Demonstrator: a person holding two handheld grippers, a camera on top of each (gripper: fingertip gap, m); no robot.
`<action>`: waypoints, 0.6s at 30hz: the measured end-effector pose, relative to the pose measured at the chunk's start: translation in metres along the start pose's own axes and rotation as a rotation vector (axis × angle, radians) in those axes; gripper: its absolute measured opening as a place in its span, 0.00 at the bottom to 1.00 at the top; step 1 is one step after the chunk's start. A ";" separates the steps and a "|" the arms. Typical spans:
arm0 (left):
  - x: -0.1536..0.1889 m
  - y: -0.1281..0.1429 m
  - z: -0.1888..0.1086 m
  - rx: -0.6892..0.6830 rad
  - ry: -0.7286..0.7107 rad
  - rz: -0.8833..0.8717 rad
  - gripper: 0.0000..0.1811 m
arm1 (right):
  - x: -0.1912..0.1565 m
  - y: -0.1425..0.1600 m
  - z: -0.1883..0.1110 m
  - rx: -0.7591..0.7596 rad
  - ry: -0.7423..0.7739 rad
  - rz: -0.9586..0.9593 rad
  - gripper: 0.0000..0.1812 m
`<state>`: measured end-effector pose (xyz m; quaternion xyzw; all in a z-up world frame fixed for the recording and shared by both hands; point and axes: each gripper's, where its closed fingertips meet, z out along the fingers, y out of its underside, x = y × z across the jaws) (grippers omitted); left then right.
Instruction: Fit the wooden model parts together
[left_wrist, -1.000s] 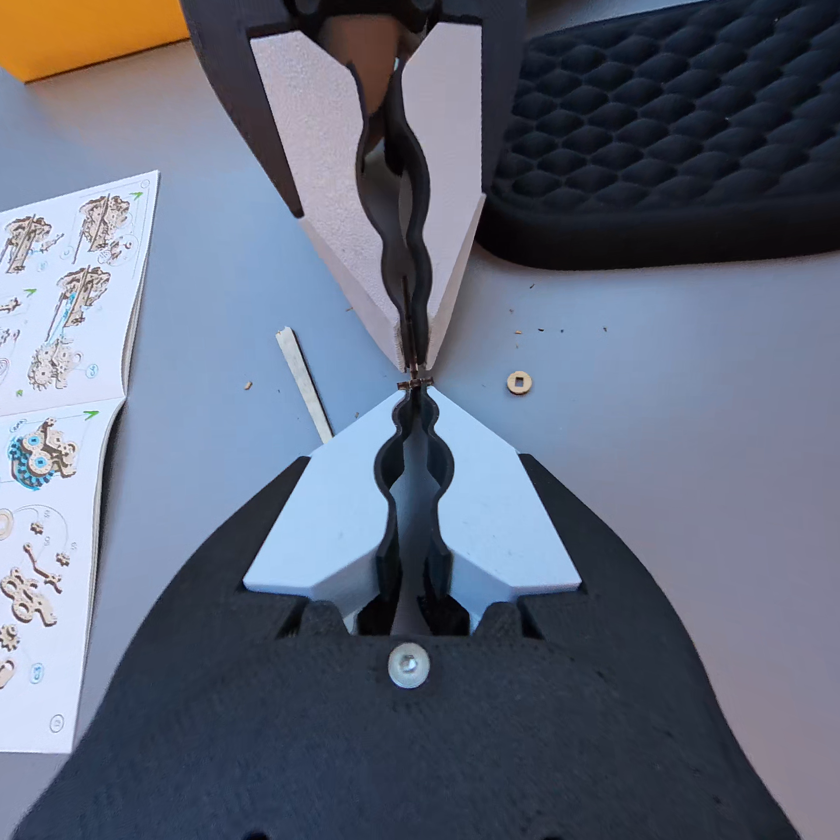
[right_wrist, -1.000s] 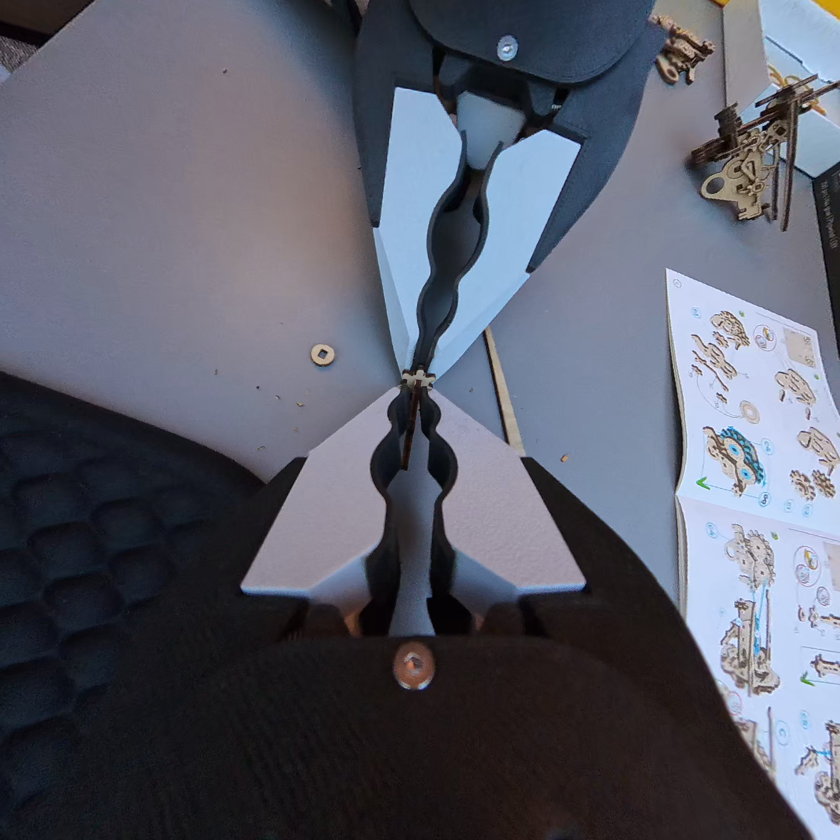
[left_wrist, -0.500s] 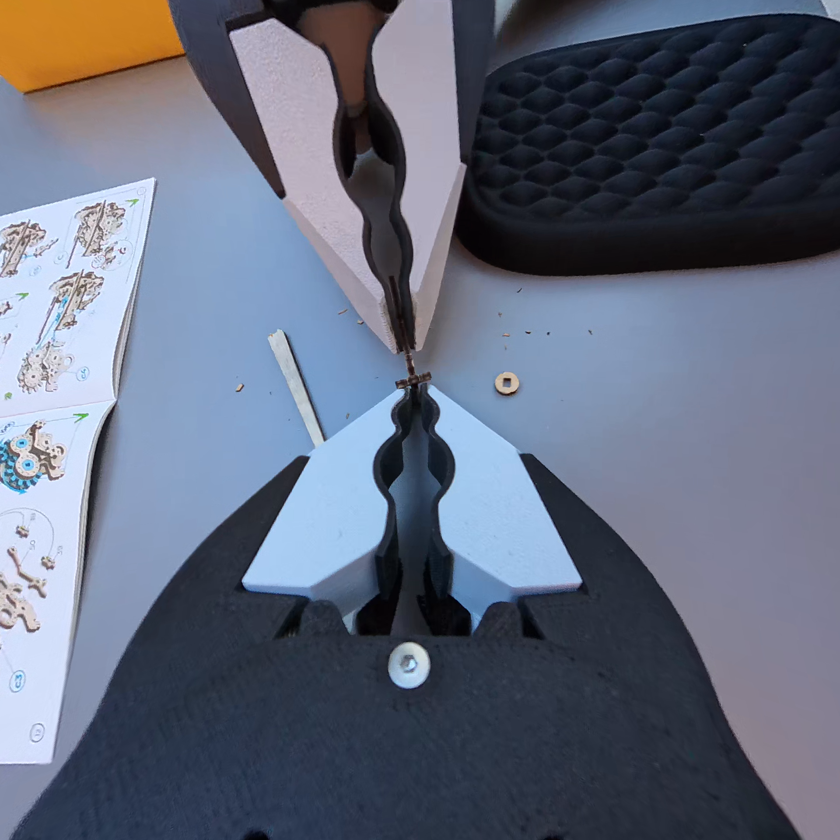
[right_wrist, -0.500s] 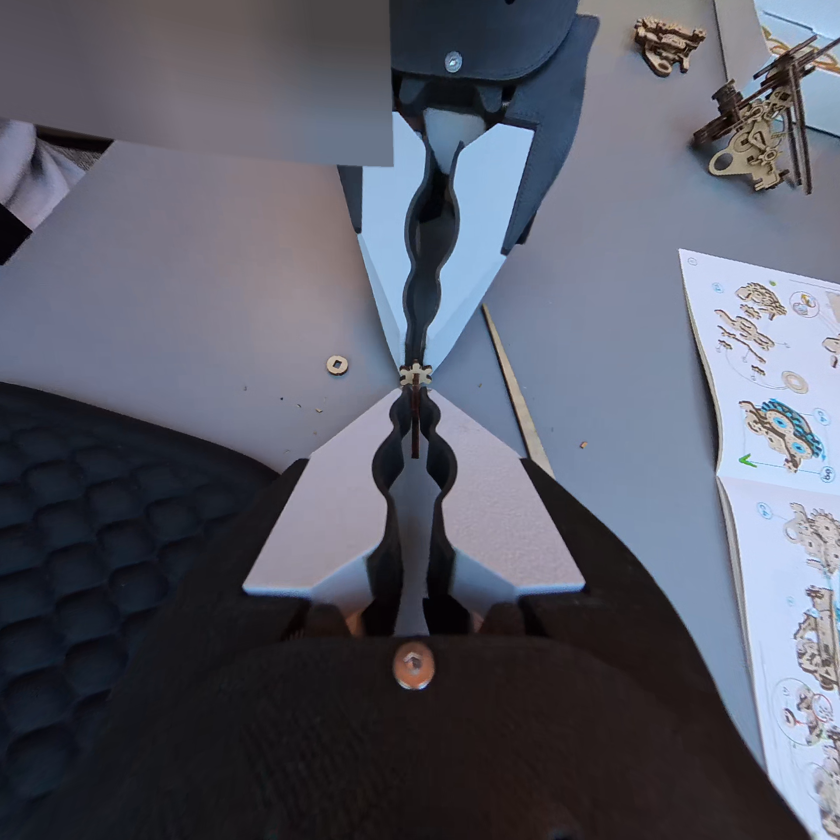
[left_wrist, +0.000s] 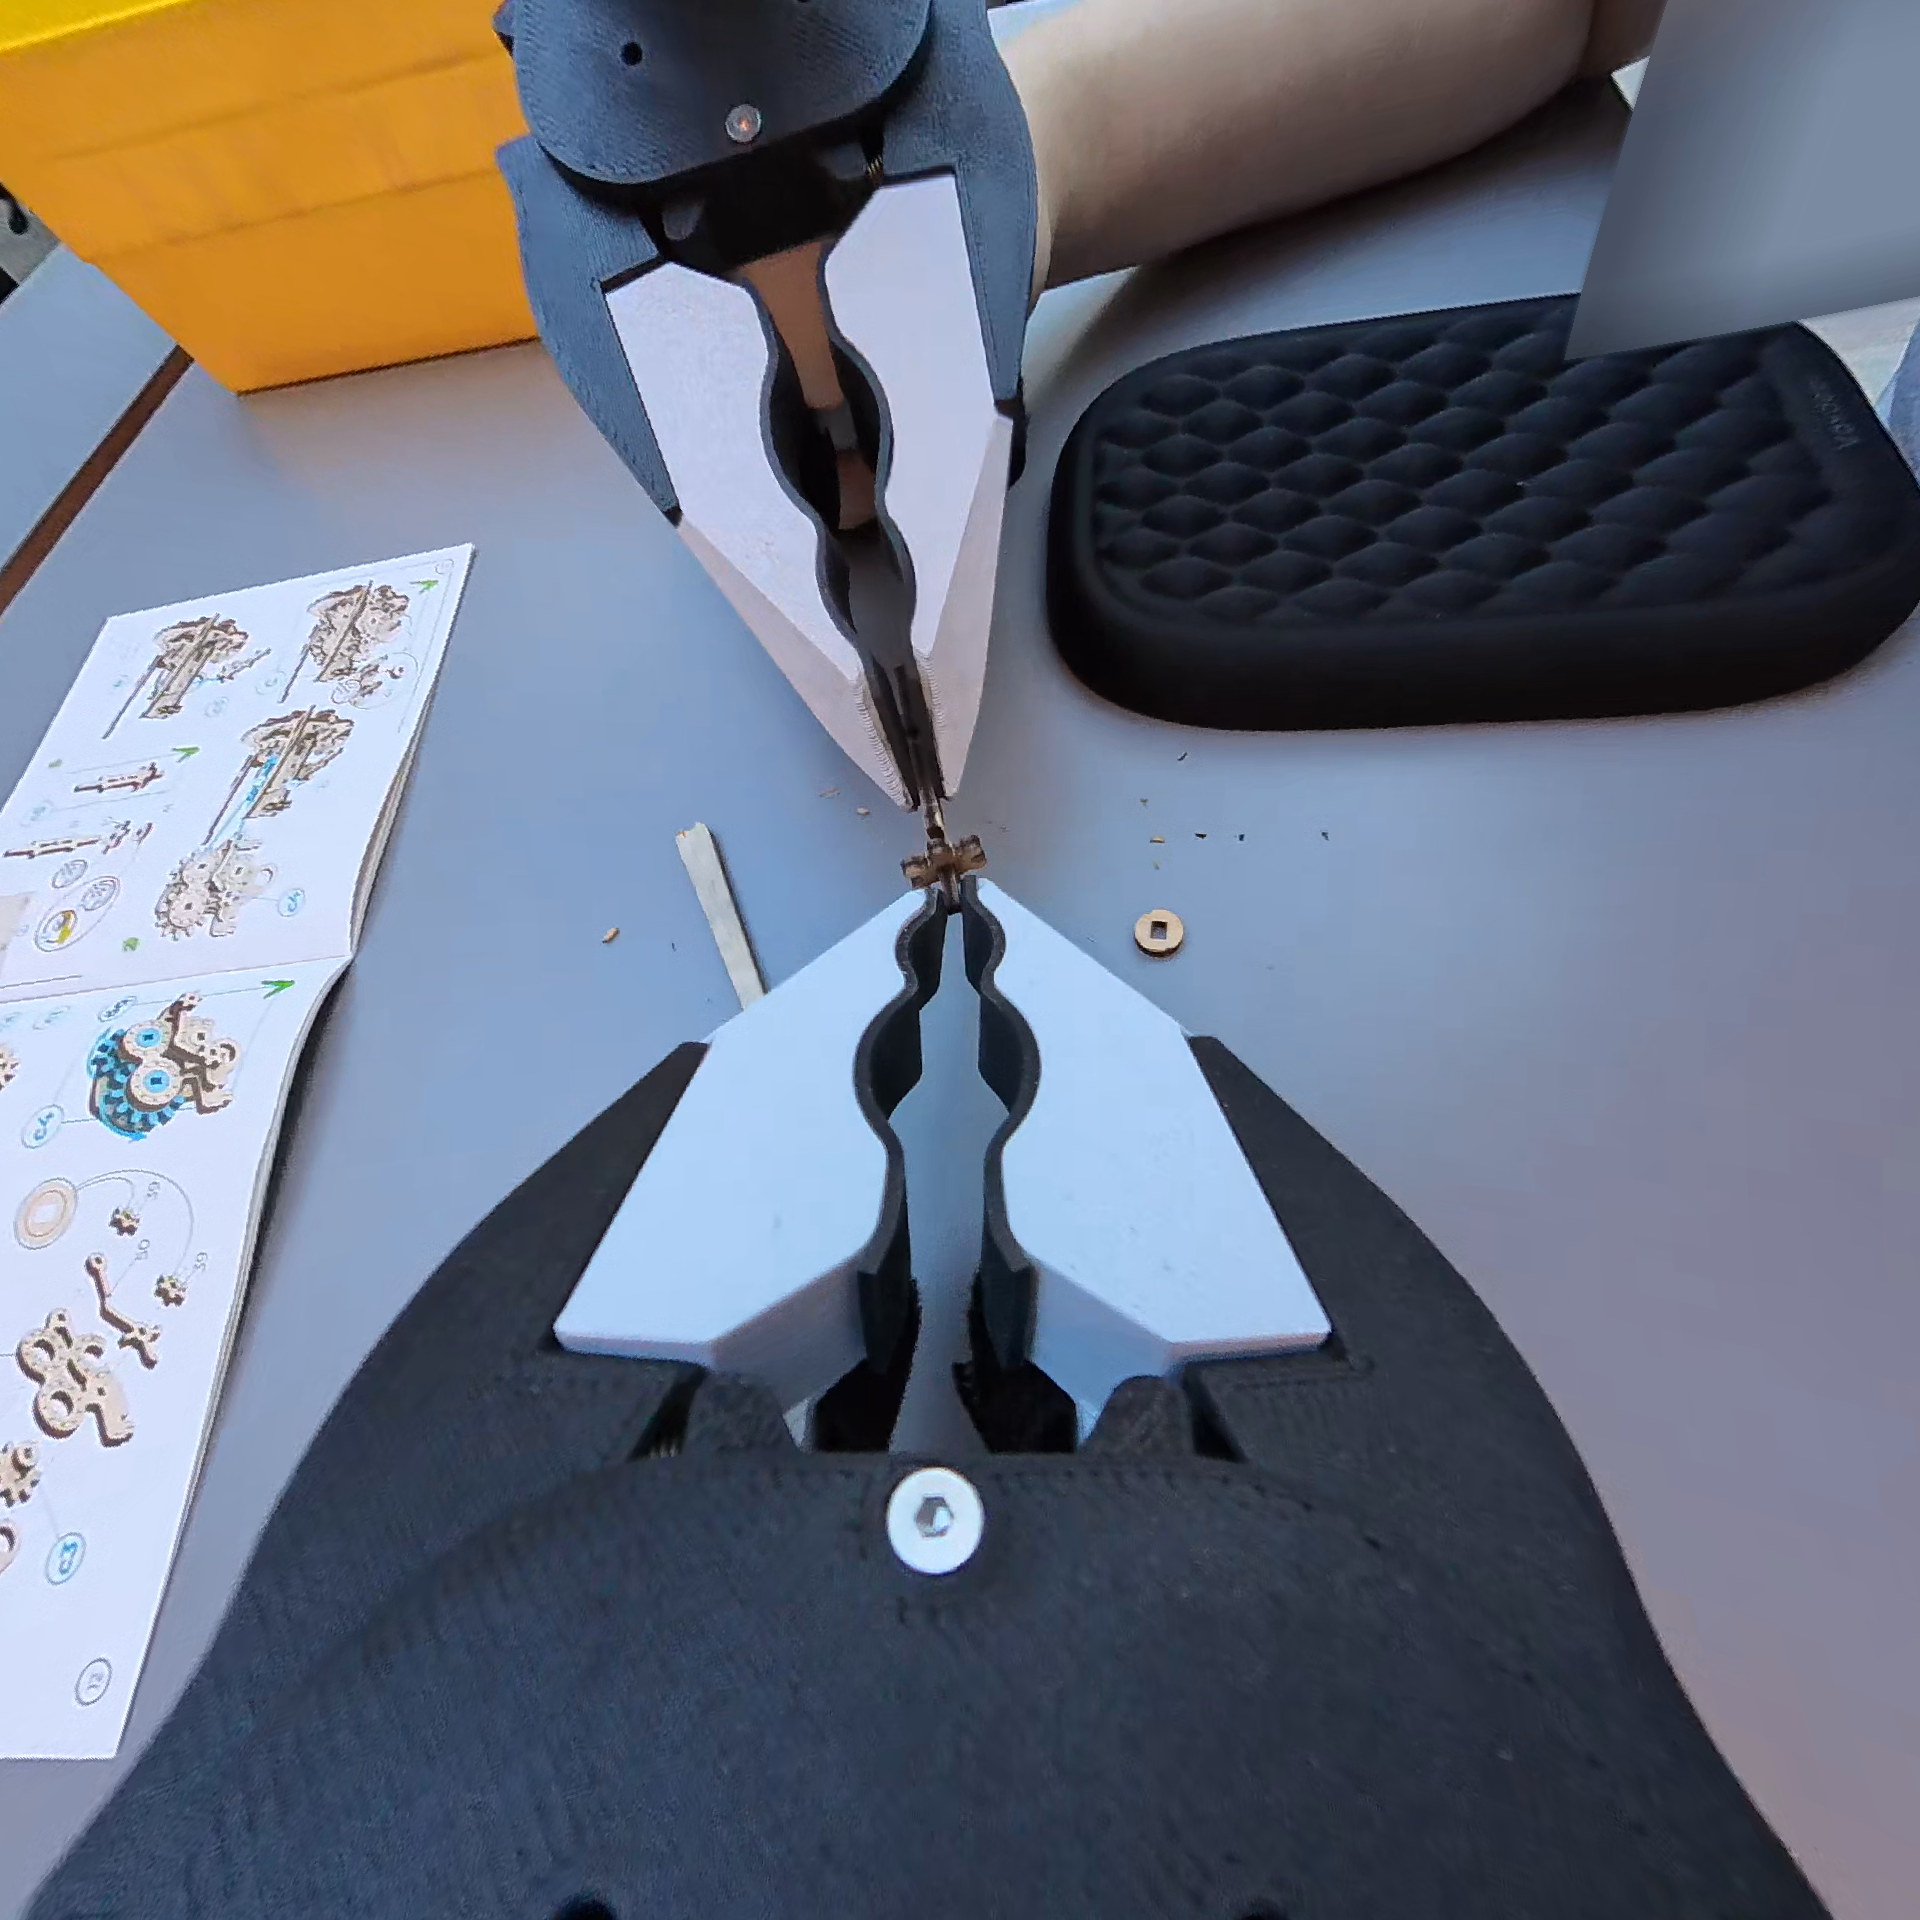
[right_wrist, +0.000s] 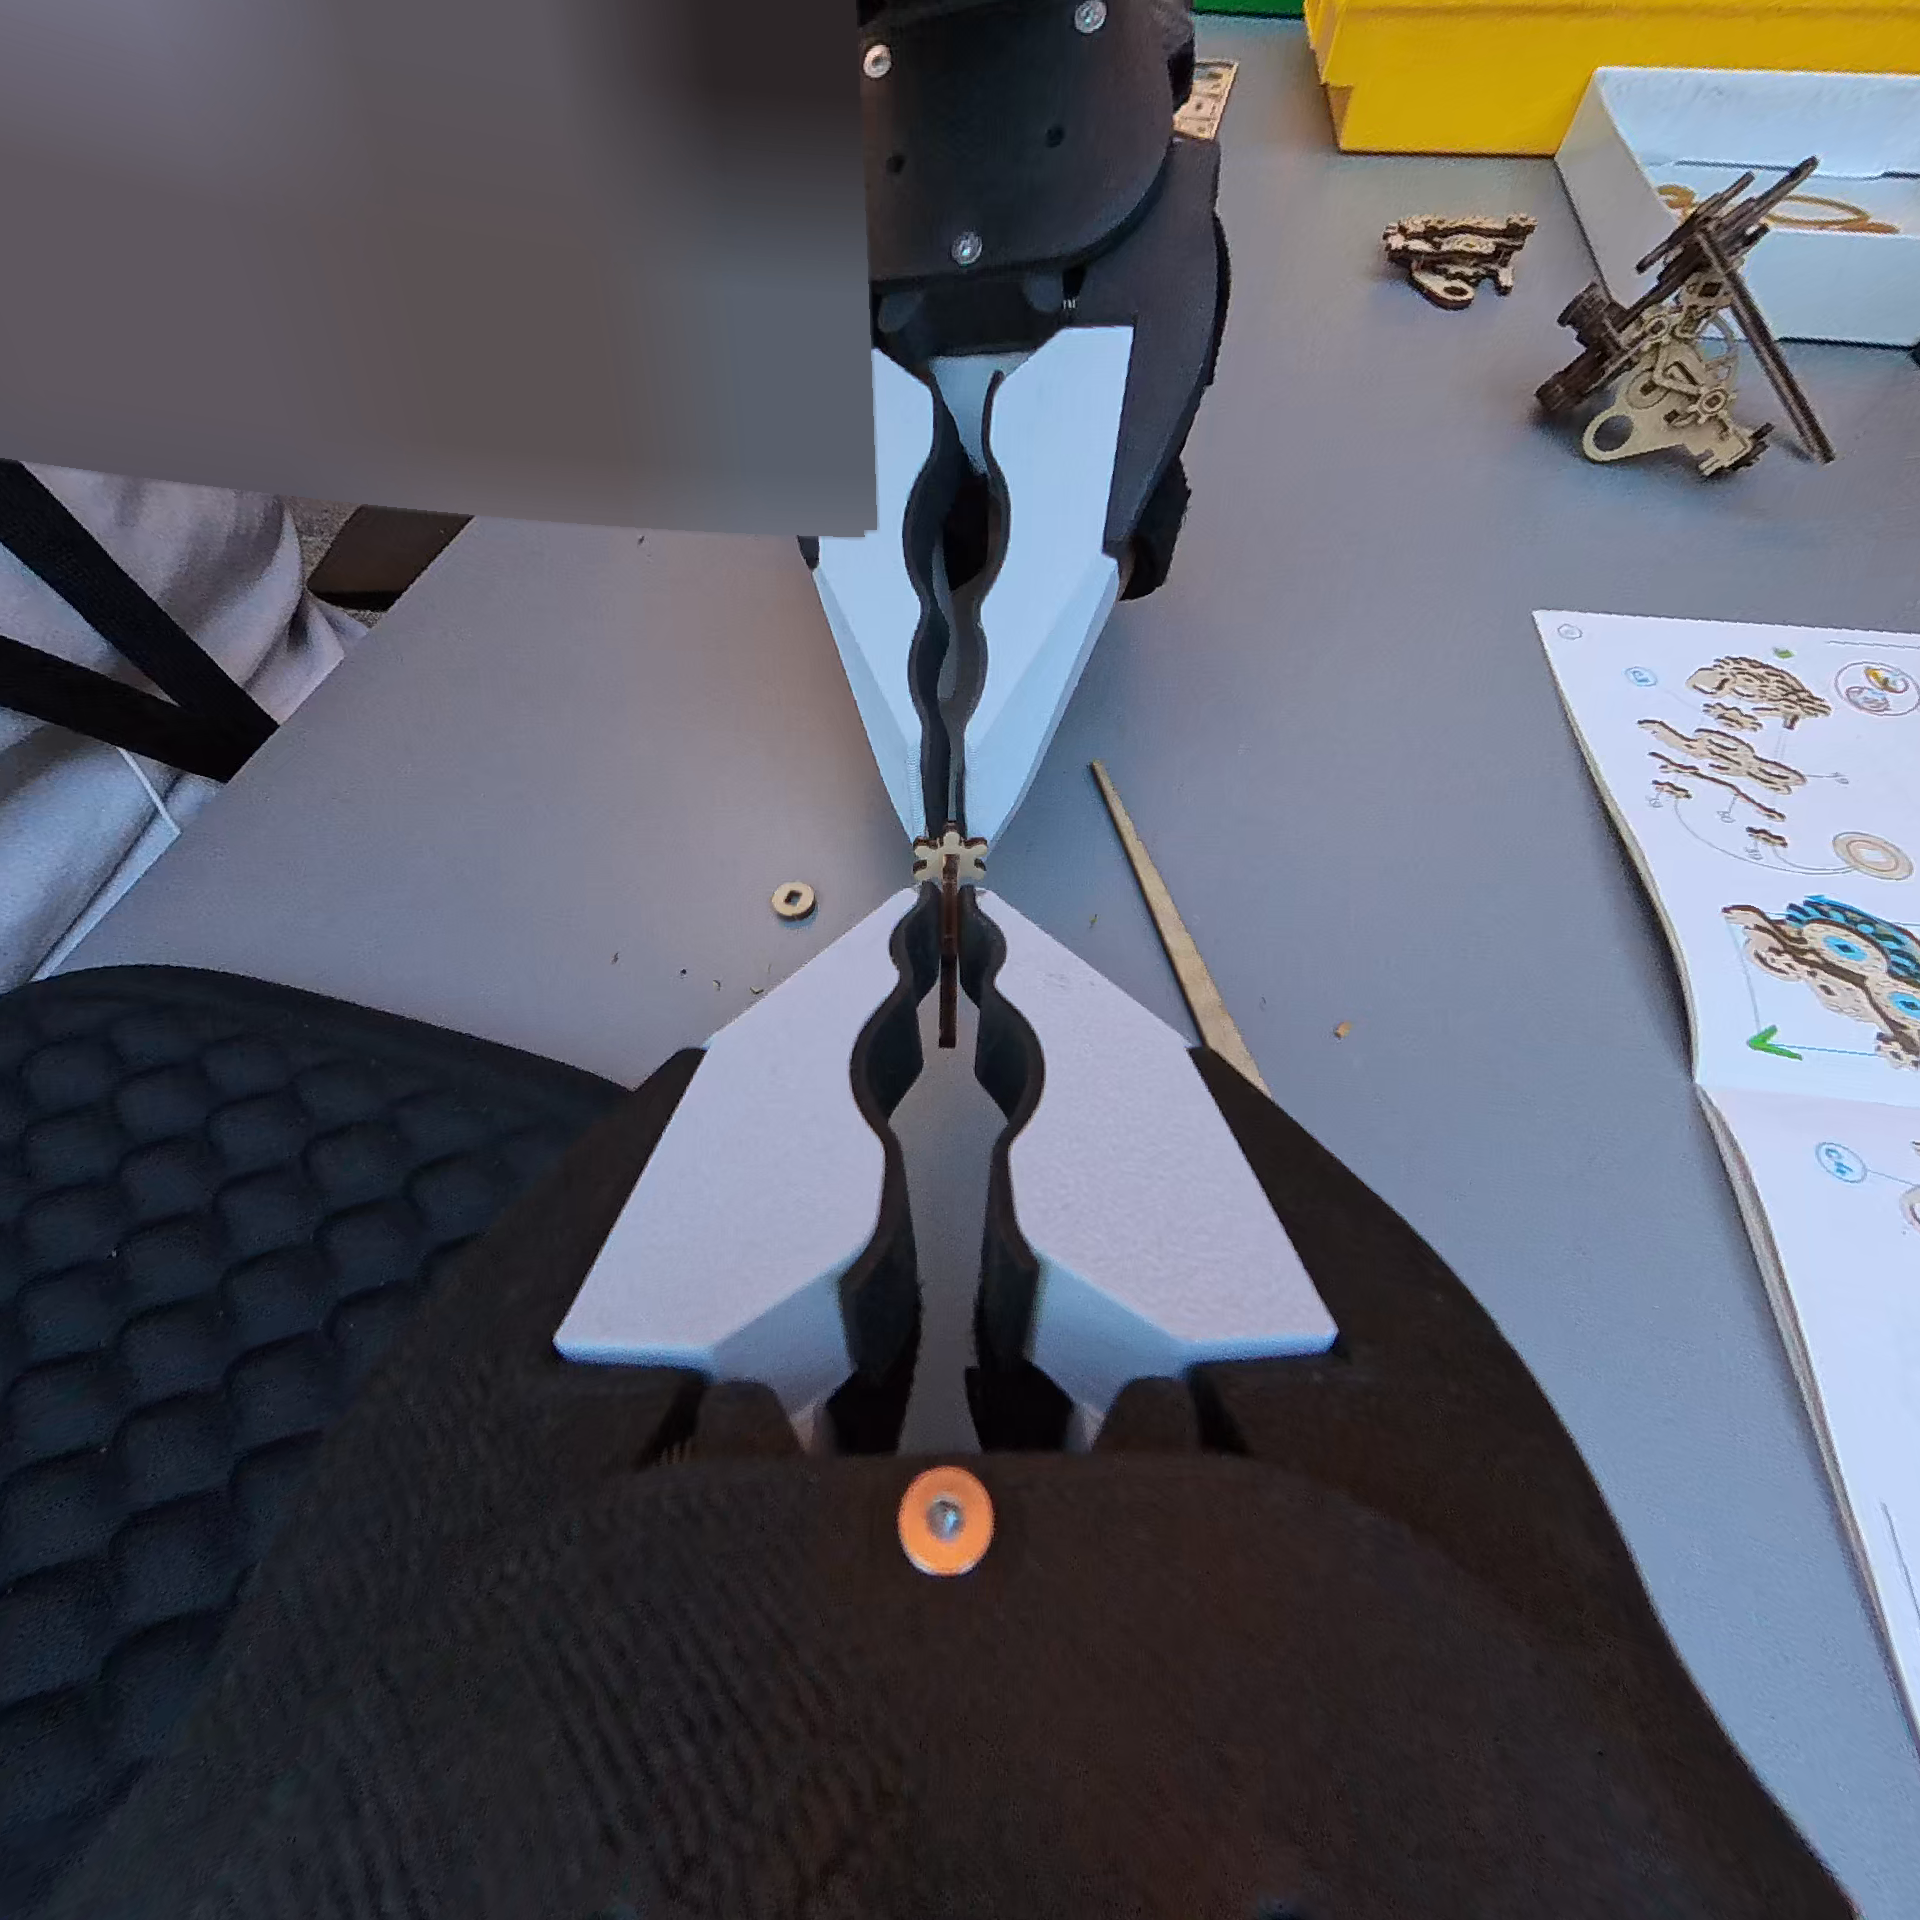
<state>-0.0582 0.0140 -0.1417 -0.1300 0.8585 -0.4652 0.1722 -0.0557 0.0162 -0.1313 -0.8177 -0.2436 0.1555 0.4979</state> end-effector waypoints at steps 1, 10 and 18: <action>0.001 0.002 0.001 -0.015 0.003 0.003 0.00 | -0.001 0.002 0.001 -0.015 -0.002 -0.003 0.00; 0.006 0.020 0.011 -0.156 -0.002 0.015 0.00 | -0.002 0.020 0.011 -0.151 0.023 -0.067 0.01; 0.007 0.020 0.012 -0.157 -0.003 0.029 0.00 | -0.003 0.026 0.013 -0.194 0.030 -0.099 0.01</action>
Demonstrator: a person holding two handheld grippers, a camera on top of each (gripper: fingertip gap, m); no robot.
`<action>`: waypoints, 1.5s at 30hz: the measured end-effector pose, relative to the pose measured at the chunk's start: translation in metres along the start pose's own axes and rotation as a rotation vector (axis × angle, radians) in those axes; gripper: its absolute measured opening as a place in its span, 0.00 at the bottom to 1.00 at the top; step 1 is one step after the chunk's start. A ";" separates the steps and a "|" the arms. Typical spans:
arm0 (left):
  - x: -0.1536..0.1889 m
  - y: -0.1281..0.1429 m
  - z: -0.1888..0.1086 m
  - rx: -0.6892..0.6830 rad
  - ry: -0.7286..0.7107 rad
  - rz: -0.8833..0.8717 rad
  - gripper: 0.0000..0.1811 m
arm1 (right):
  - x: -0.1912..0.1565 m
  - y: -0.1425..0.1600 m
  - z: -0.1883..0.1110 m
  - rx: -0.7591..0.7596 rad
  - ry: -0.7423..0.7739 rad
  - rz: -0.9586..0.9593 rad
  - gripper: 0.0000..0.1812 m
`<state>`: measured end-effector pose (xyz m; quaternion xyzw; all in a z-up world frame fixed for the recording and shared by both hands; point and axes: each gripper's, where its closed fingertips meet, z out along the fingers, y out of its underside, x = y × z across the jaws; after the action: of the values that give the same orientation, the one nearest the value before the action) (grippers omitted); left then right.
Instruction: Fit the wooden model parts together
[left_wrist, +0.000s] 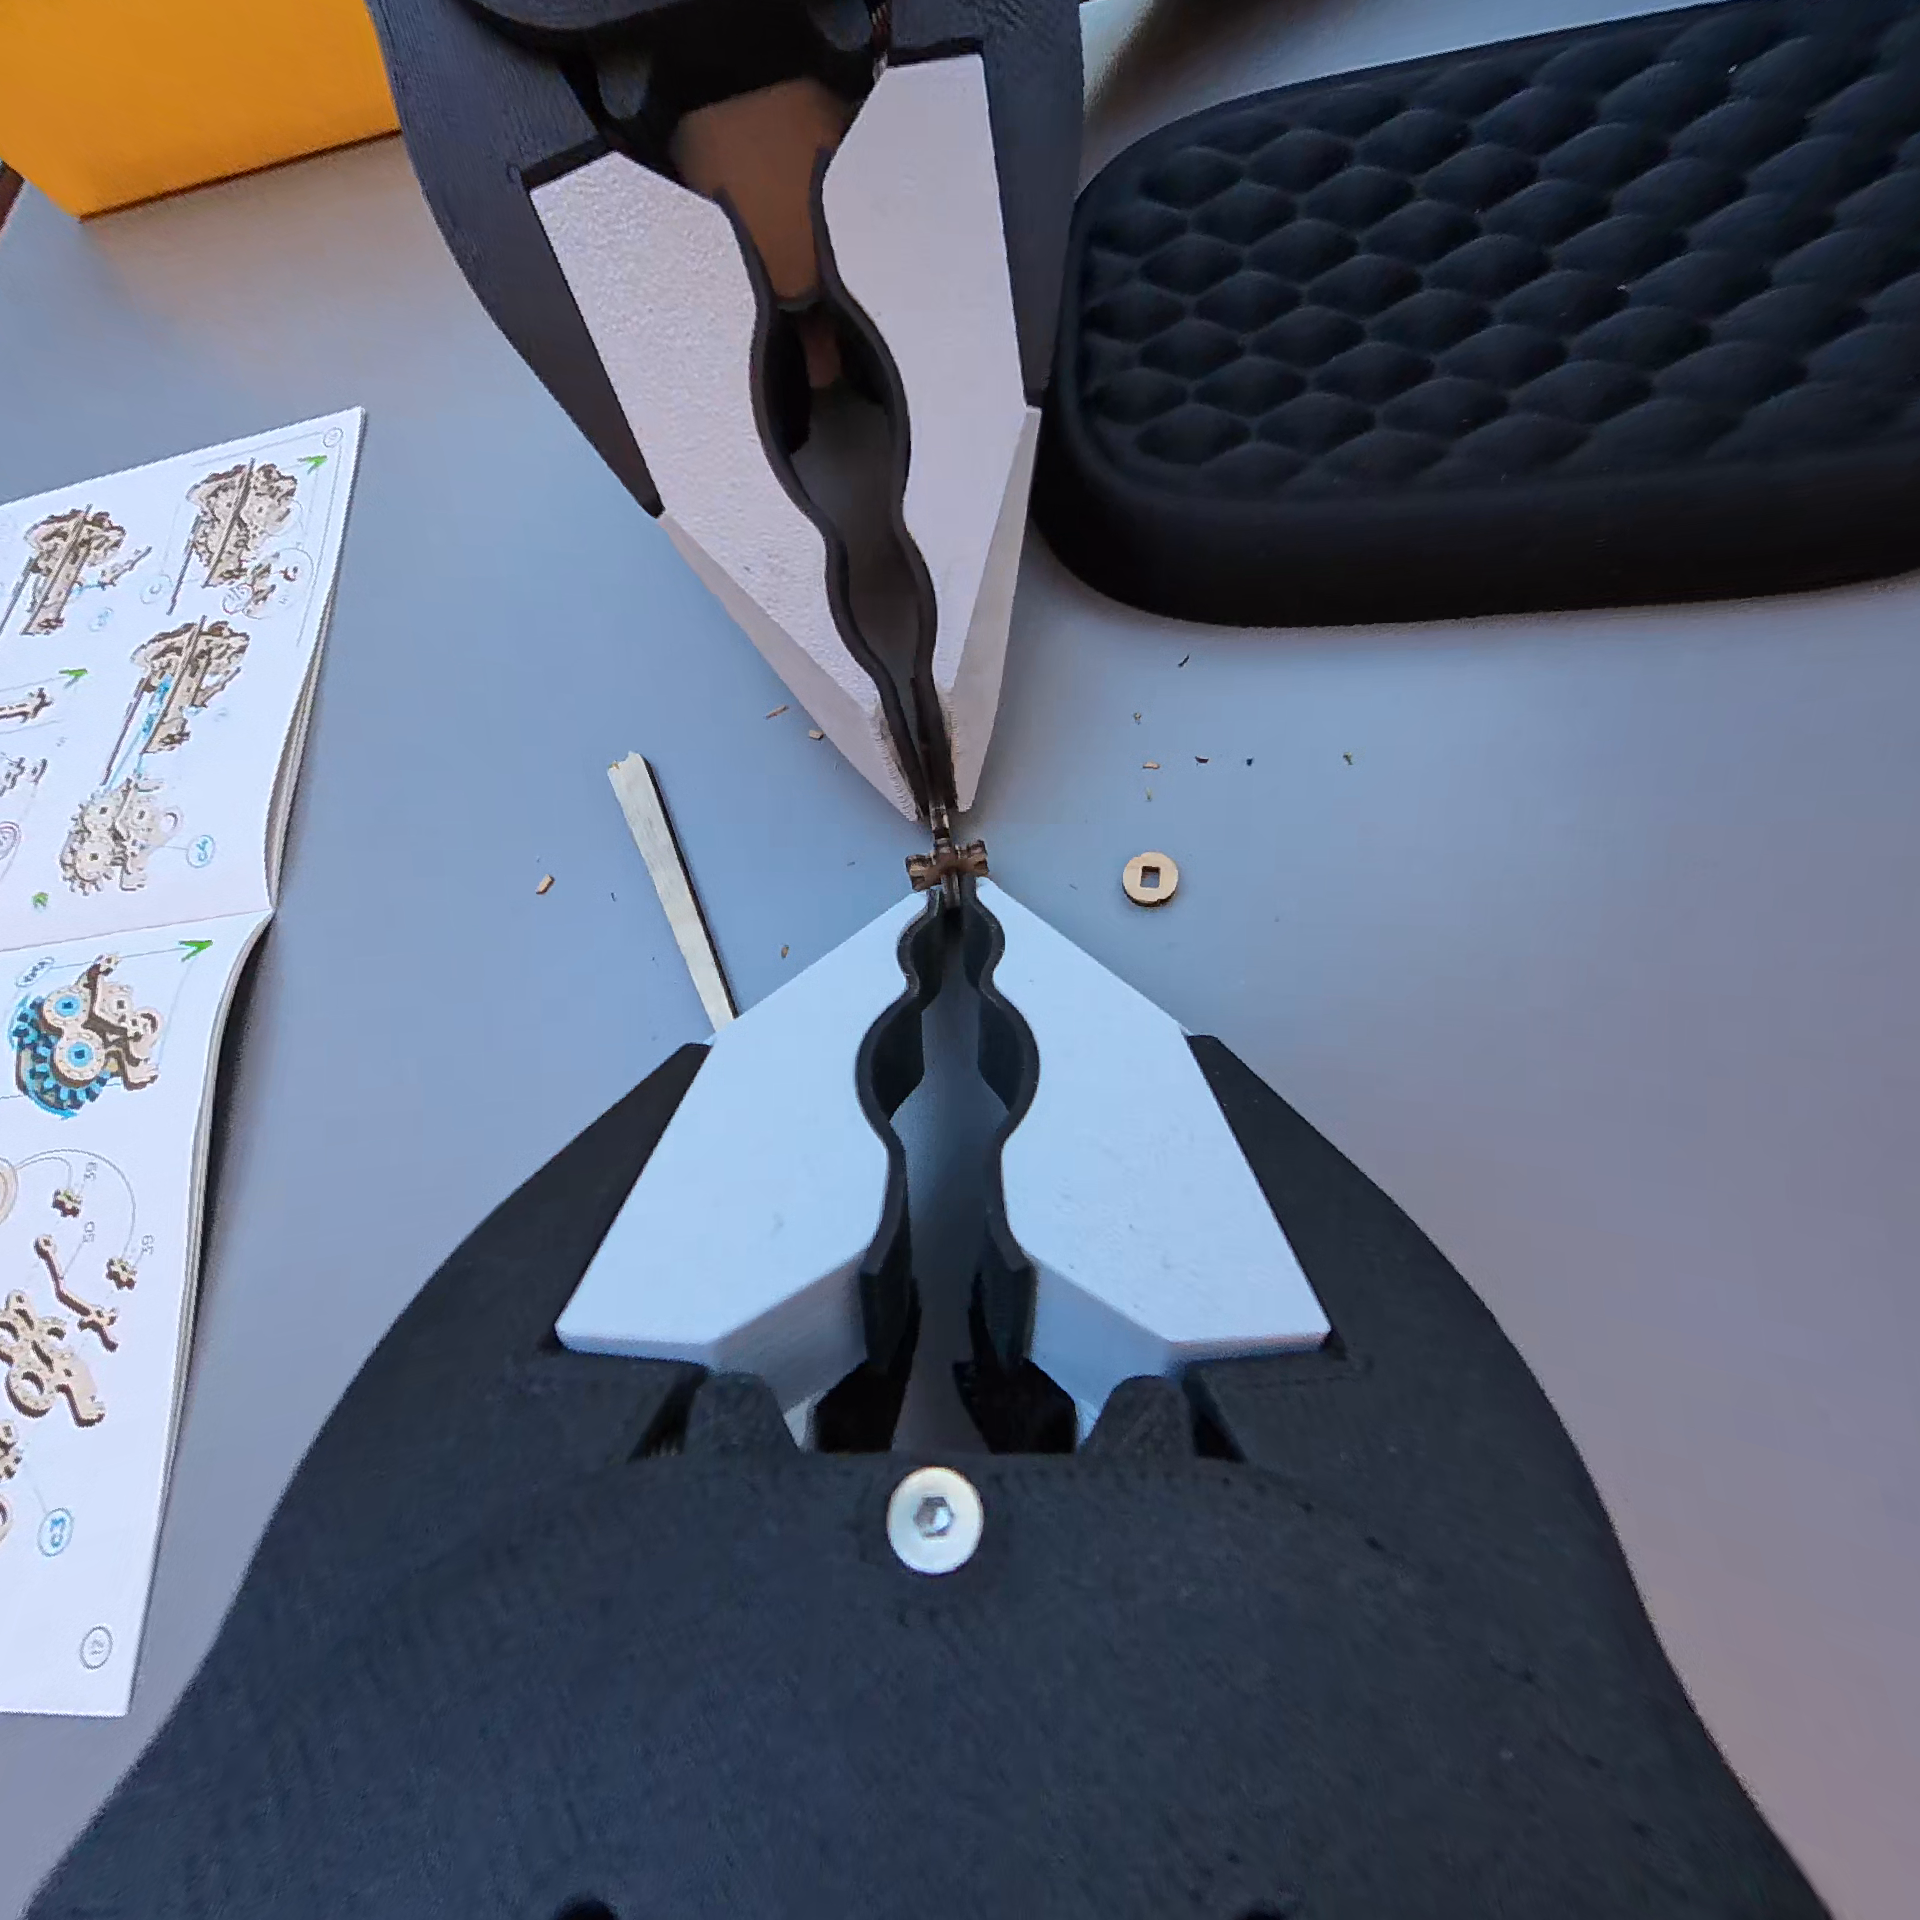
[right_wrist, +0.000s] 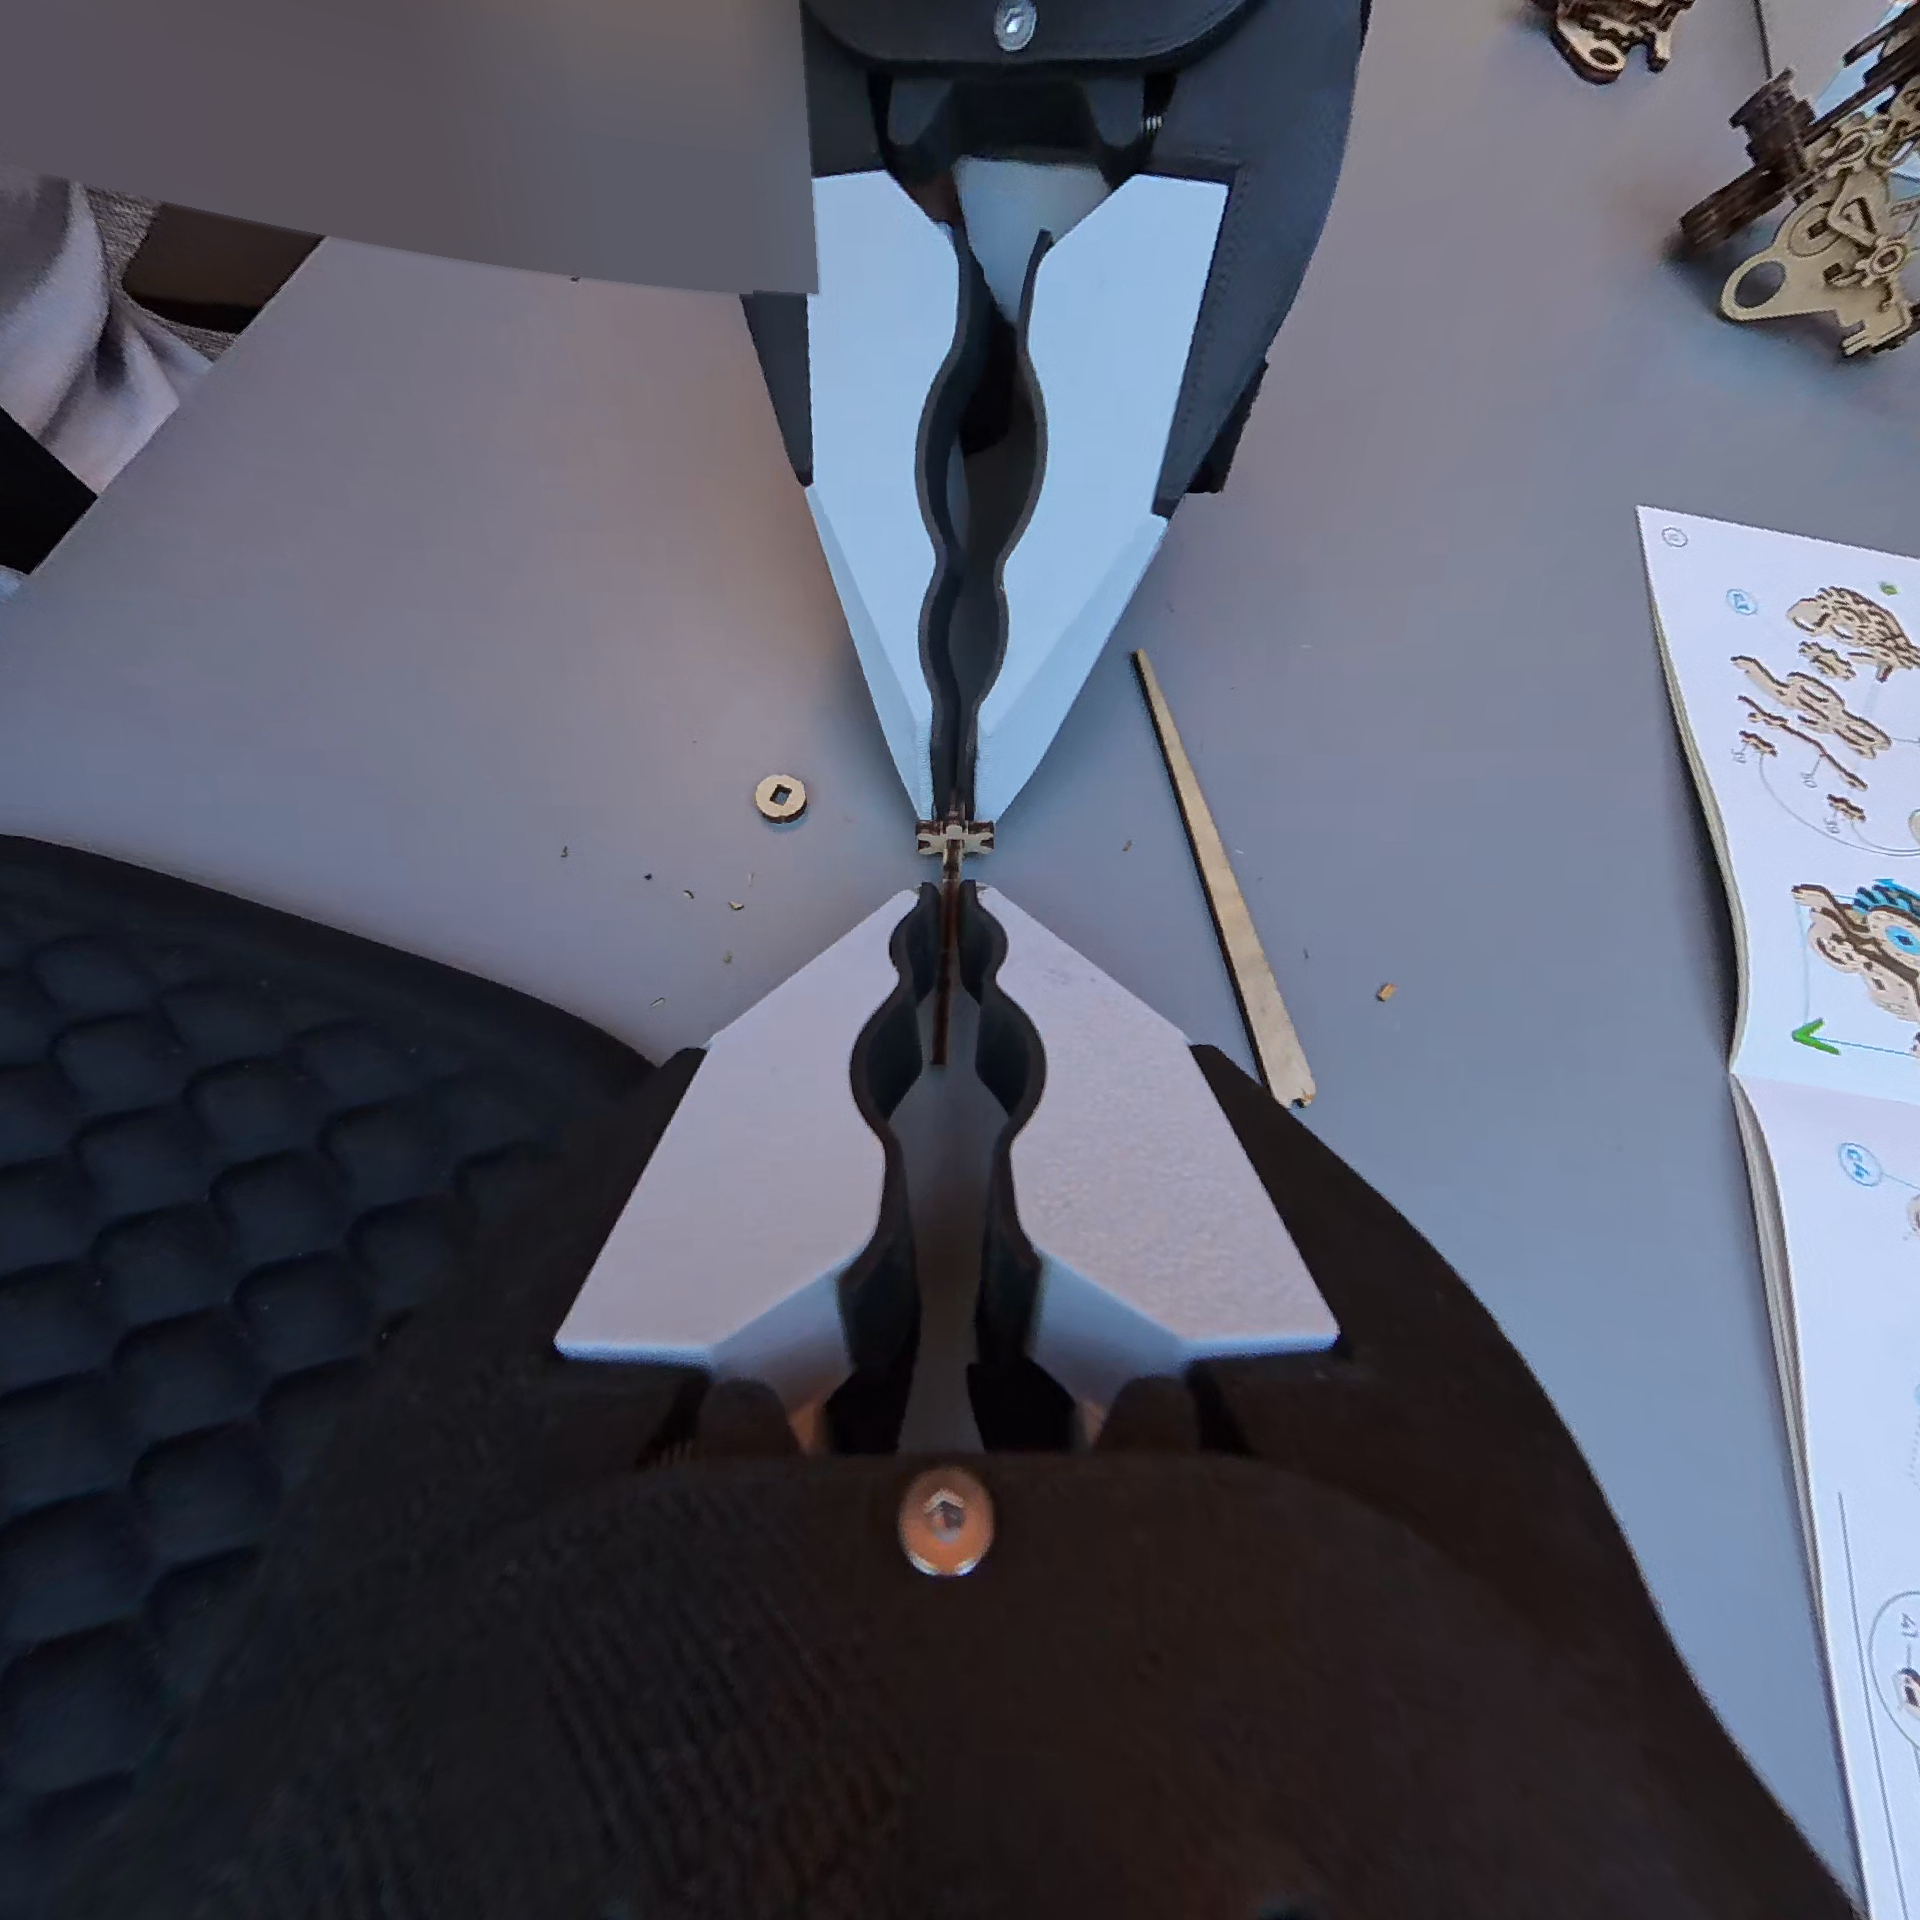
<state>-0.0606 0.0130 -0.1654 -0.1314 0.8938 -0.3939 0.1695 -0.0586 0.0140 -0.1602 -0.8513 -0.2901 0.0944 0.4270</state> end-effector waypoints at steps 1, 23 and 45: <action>0.000 0.000 0.000 0.000 -0.006 0.011 0.00 | 0.000 0.000 0.000 0.000 0.000 -0.001 0.01; 0.003 0.002 -0.002 -0.061 -0.018 -0.015 0.00 | -0.001 -0.011 0.000 -0.120 0.128 -0.137 0.00; 0.013 -0.003 0.000 -0.009 0.032 0.178 0.00 | -0.013 -0.016 -0.001 0.021 -0.033 -0.220 0.00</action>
<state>-0.0723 0.0056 -0.1661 -0.0460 0.9063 -0.3752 0.1890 -0.0755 0.0128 -0.1482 -0.8081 -0.3877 0.0638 0.4389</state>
